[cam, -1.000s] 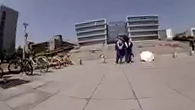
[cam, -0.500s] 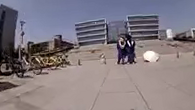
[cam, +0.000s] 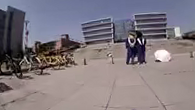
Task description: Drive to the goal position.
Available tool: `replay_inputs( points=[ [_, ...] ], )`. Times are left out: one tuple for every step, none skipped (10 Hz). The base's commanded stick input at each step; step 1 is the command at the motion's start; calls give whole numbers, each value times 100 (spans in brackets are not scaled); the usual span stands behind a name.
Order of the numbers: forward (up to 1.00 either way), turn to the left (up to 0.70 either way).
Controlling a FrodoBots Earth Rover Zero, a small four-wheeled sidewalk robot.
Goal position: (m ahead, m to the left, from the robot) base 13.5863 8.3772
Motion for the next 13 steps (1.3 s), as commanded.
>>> replay_inputs(
  points=[
    [100, 3],
    [100, 3],
    [100, 3],
    [100, 3],
    [100, 3],
    [100, 3],
    [100, 3],
    [100, 3],
    [100, 3],
    [100, 3],
    [100, 3],
    [100, 3],
    [100, 3]
  ],
)
